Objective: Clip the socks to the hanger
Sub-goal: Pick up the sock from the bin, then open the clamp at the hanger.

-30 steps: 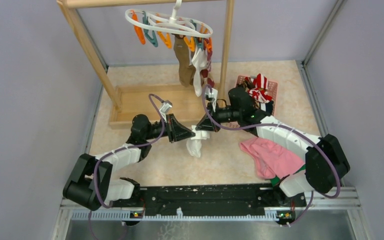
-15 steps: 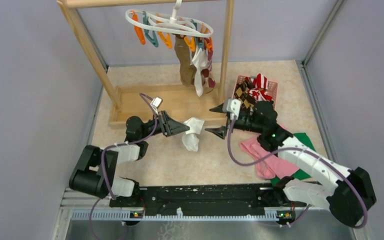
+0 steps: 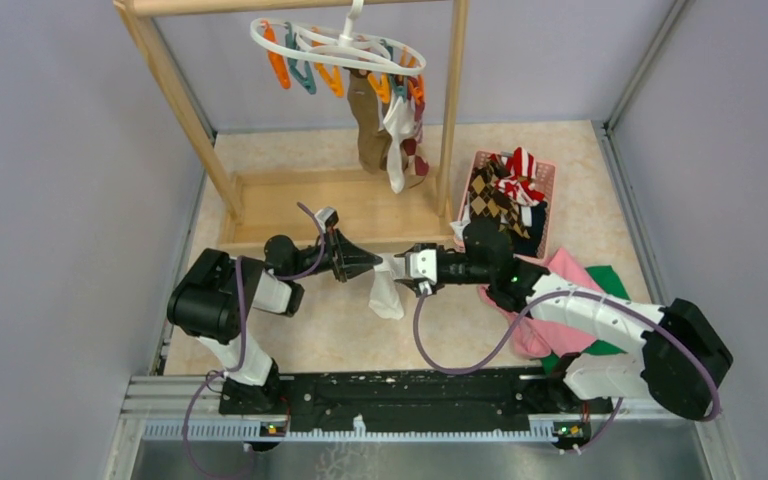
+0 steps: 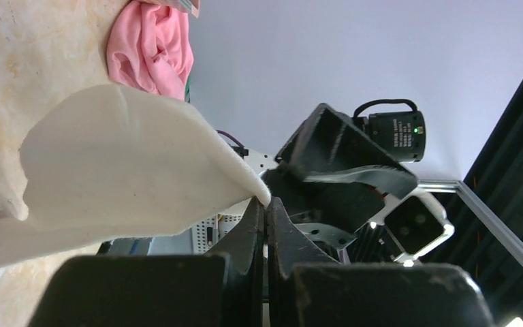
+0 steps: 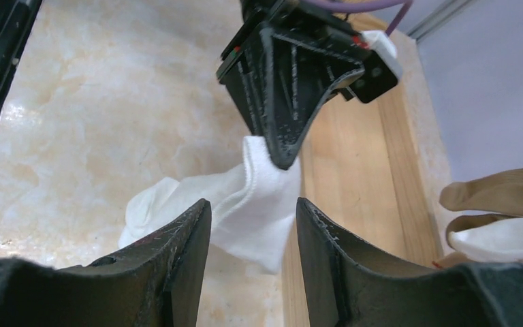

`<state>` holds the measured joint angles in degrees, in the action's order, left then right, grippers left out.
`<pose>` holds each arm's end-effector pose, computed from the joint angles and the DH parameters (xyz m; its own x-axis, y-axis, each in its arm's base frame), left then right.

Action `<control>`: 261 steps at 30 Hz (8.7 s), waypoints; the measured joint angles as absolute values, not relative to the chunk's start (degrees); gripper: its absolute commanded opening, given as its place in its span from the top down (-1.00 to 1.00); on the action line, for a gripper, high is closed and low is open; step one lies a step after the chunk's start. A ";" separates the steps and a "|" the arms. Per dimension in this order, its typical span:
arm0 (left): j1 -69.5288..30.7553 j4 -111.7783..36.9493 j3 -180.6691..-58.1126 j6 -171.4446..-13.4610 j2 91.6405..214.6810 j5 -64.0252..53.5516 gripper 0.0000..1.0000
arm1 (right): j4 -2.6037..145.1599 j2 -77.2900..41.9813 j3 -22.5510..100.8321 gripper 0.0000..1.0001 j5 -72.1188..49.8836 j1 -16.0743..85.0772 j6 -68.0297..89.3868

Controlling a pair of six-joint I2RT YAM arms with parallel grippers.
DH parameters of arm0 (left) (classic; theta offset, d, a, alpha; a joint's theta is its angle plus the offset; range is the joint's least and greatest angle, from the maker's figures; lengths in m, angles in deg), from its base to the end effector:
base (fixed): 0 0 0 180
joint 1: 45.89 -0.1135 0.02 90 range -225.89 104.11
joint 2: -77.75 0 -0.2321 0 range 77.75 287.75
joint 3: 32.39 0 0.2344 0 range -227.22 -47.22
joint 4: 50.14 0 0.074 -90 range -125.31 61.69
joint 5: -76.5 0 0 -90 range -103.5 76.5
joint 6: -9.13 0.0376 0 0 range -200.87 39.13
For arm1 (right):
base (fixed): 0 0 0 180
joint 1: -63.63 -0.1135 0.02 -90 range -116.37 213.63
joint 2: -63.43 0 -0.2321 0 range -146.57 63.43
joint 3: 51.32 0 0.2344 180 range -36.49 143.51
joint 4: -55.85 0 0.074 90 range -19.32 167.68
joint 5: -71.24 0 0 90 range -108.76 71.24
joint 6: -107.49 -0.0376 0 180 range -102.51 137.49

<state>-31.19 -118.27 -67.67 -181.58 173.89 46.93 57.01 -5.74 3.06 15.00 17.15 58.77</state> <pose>0.2343 -0.0953 0.1512 -0.9658 -0.2479 0.0762 -0.0581 -0.0796 -0.9951 0.1675 0.2068 0.2417 0.4983 -0.2718 -0.8233 -0.8544 0.0076 -0.5196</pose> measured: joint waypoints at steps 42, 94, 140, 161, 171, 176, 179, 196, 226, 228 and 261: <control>-32.06 -118.62 -63.43 -160.81 153.72 43.82 -0.41 | 57.62 -7.90 5.61 0.95 12.18 20.03 47.58; -19.54 -90.38 -60.63 -98.39 127.32 24.41 1.00 | 68.84 -7.73 13.37 -0.83 30.08 24.17 36.93; -19.58 -95.32 -56.28 -98.72 121.17 14.93 1.00 | 44.71 -1.46 13.00 -0.62 17.23 23.34 36.83; -21.11 -94.27 -62.55 -101.21 127.10 12.98 1.00 | 48.49 -2.94 16.19 -0.54 17.38 28.17 27.86; -21.37 -96.96 -64.15 -103.96 129.44 13.31 1.00 | 47.61 -3.86 9.35 -0.50 21.47 28.17 27.86; -21.37 -98.58 -64.48 -104.95 130.18 13.75 1.00 | 44.66 -4.97 9.24 -0.50 21.88 28.17 27.71; -21.37 -98.79 -64.50 -105.01 130.94 13.83 1.00 | 43.61 -4.97 9.24 -0.49 21.60 28.17 27.80; -21.48 -96.17 -64.17 -103.81 125.89 10.51 1.00 | 57.21 -9.59 38.33 -0.97 -11.60 15.93 21.94; -21.81 -90.14 -61.66 -101.63 121.83 7.80 1.00 | 86.41 -47.27 95.34 -0.47 -77.30 3.77 18.12; -21.81 -90.07 -61.59 -101.47 121.72 7.78 1.00 | 86.91 -47.84 96.08 -0.45 -77.46 3.77 18.62; -21.81 -88.32 -60.46 -100.14 120.23 5.22 1.00 | 82.63 -54.55 101.28 -0.16 -78.35 6.44 24.48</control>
<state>-21.81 -88.32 -60.46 -100.14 120.23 5.22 82.63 -54.55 101.28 -78.35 6.44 24.48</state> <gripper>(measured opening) 0.012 0.595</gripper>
